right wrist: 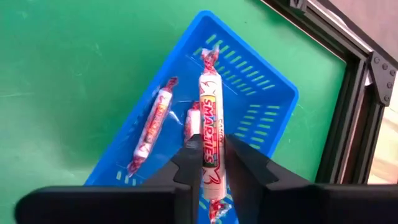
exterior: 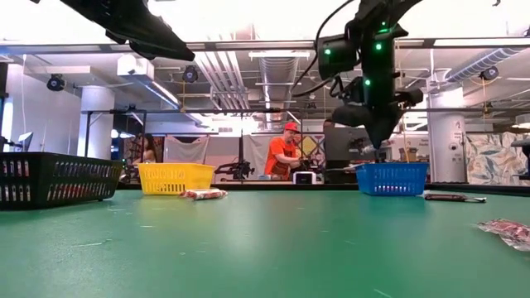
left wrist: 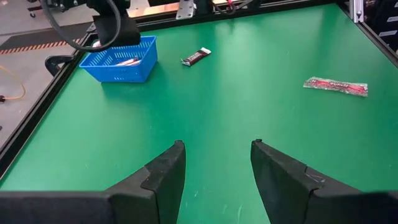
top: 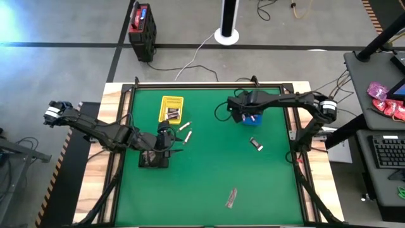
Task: Sort candy by brand, put in halloween buckets
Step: Put the white candy stick into the blue bin, then put the red candy stick into the black bin
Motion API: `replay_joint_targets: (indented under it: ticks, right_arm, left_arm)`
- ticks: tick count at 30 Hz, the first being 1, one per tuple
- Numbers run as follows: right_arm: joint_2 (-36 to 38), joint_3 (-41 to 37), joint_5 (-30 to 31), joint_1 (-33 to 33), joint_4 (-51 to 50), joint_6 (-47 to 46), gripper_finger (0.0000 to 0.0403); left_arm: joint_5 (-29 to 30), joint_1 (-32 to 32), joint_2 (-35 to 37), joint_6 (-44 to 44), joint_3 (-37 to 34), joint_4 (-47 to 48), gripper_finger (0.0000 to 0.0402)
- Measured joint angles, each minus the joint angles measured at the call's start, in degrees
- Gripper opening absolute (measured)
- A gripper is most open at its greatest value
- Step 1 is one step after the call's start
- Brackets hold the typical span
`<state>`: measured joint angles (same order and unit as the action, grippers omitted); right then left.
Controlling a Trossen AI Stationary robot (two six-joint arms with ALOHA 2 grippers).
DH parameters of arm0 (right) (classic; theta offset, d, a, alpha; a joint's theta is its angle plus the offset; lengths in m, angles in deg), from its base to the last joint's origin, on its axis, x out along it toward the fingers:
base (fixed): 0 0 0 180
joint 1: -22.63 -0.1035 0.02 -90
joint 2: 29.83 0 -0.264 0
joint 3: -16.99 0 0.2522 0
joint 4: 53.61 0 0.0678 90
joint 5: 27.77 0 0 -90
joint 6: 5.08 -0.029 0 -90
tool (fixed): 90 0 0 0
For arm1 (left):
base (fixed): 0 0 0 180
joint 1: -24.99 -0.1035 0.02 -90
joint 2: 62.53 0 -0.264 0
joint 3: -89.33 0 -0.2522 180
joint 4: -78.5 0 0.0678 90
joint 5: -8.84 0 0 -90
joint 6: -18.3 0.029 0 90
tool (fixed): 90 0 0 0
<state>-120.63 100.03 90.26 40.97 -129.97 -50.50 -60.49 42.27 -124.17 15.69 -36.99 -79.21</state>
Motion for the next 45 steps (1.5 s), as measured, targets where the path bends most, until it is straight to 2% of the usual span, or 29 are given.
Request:
replay_joint_targets:
  ticks: [7,13,16,20,26,30,37,41,45]
  right_arm:
    - [-0.02,0.09,-0.04,0.07,0.29,-0.01,0.0128]
    - [0.77,0.22,-3.09,-2.23,0.75,0.90,0.0158]
    - [1.58,0.02,-9.20,-6.92,4.22,4.83,0.0164]
    - [1.69,-0.39,-17.06,-17.29,8.69,12.74,0.0165]
    - [1.62,-2.84,-18.16,-34.80,18.16,21.49,0.0160]
    - [1.60,-3.17,-17.30,-43.60,21.97,23.58,0.0160]
    - [-3.17,-3.99,-16.48,-51.31,26.93,25.99,0.0162]
    - [-6.16,-3.01,-17.90,-53.01,32.36,28.66,0.0160]
    - [-8.51,-2.41,-20.00,-53.77,33.12,30.04,0.0161]
  left_arm:
    - [0.00,0.00,0.00,0.05,0.00,0.01,0.0166]
    - [-0.03,0.00,0.00,-1.38,0.00,0.03,0.0166]
    - [-0.08,0.00,0.00,-2.22,0.00,0.05,0.0166]
    - [-0.13,0.00,0.00,-2.65,0.00,0.23,0.0166]
    - [-0.17,0.00,0.00,-2.89,0.00,0.20,0.0166]
    - [-0.17,0.00,0.00,-2.89,0.00,0.16,0.0166]
    - [-0.17,-0.01,0.00,-2.89,0.00,-0.04,0.0166]
    - [-0.17,0.00,0.00,-2.80,0.00,-0.06,0.0166]
    - [-0.17,-0.01,0.00,-2.65,0.00,-0.03,0.0166]
